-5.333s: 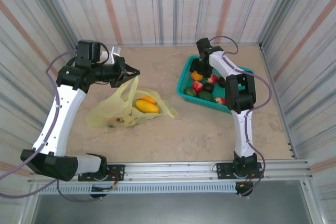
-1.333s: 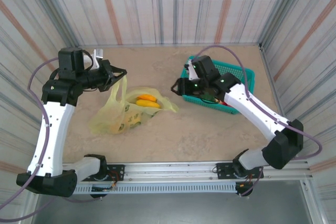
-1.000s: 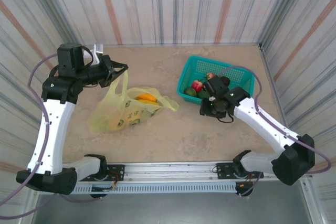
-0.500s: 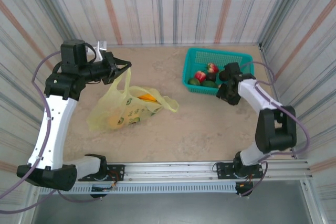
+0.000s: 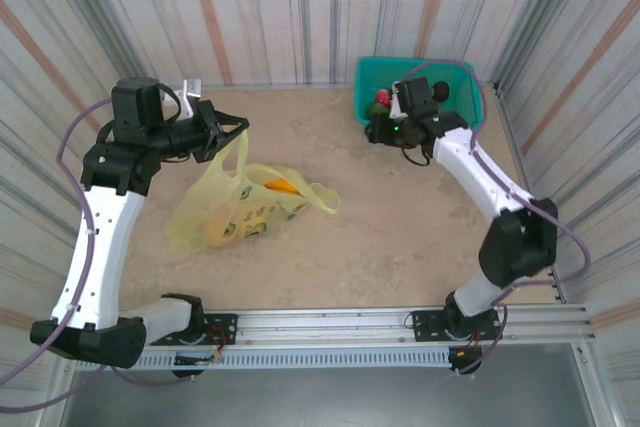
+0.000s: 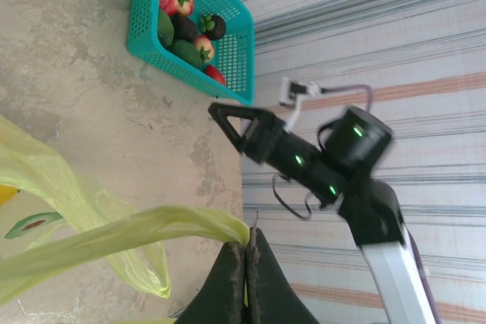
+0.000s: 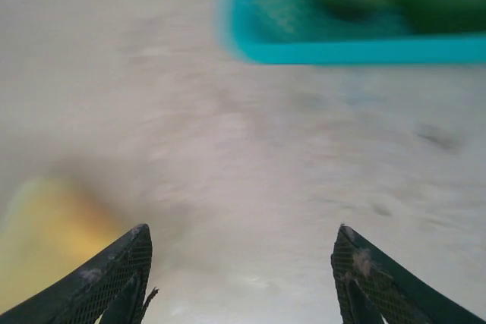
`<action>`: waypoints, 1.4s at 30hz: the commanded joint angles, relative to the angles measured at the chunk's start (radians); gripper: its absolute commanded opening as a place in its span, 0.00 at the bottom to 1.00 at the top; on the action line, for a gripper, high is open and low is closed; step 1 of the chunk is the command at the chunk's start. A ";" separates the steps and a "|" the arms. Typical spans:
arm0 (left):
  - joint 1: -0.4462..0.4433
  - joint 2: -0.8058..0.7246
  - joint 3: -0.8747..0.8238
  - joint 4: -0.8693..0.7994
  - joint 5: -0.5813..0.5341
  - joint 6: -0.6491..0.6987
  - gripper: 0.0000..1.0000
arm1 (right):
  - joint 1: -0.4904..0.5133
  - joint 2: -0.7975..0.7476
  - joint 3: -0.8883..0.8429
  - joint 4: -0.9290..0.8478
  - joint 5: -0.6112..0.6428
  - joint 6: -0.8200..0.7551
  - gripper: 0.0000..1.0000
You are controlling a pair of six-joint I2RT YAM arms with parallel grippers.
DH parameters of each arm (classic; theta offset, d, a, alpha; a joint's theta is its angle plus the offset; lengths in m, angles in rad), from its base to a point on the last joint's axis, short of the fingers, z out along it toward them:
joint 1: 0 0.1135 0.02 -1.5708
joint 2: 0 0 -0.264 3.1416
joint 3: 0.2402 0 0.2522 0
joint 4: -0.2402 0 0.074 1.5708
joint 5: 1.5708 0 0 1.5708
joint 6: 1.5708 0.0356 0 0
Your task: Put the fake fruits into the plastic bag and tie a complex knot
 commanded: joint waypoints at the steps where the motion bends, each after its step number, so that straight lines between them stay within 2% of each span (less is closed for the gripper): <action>1: 0.002 -0.017 -0.014 -0.012 0.005 0.018 0.00 | 0.136 -0.152 -0.115 0.079 -0.174 -0.249 0.65; 3: 0.002 -0.017 -0.018 -0.011 0.008 0.017 0.00 | 0.221 -0.262 -0.224 0.158 -0.224 -0.394 0.65; 6: 0.002 -0.020 -0.025 -0.011 0.012 0.018 0.00 | 0.322 -0.417 -0.368 0.240 -0.204 -0.608 0.64; 8: 0.002 -0.023 -0.032 -0.010 0.012 0.015 0.00 | 0.351 -0.476 -0.414 0.234 -0.211 -0.683 0.64; 11: 0.003 -0.029 -0.034 -0.012 0.013 0.017 0.00 | 0.360 -0.485 -0.418 0.160 -0.235 -0.716 0.69; 15: 0.003 -0.036 -0.035 -0.020 0.011 0.022 0.00 | 0.388 -0.468 -0.454 0.162 -0.228 -0.763 0.76; 18: 0.007 -0.042 -0.036 -0.025 0.012 0.026 0.00 | 0.437 -0.419 -0.457 0.147 -0.167 -0.826 0.77; 23: 0.009 -0.051 -0.046 -0.025 0.012 0.023 0.00 | 0.442 -0.320 -0.443 0.224 -0.103 -0.782 0.70; 28: 0.013 -0.056 -0.045 -0.023 0.015 0.020 0.00 | 0.438 -0.269 -0.423 0.269 -0.093 -0.746 0.50; 33: 0.017 -0.068 -0.052 -0.026 0.013 0.021 0.00 | 0.412 -0.321 -0.461 0.270 -0.086 -0.736 0.50; 38: 0.020 -0.075 -0.060 -0.029 0.013 0.023 0.00 | 0.386 -0.432 -0.547 0.311 -0.134 -0.744 0.63; 42: 0.023 -0.069 -0.057 -0.029 0.013 0.023 0.00 | 0.383 -0.486 -0.601 0.350 -0.118 -0.761 0.65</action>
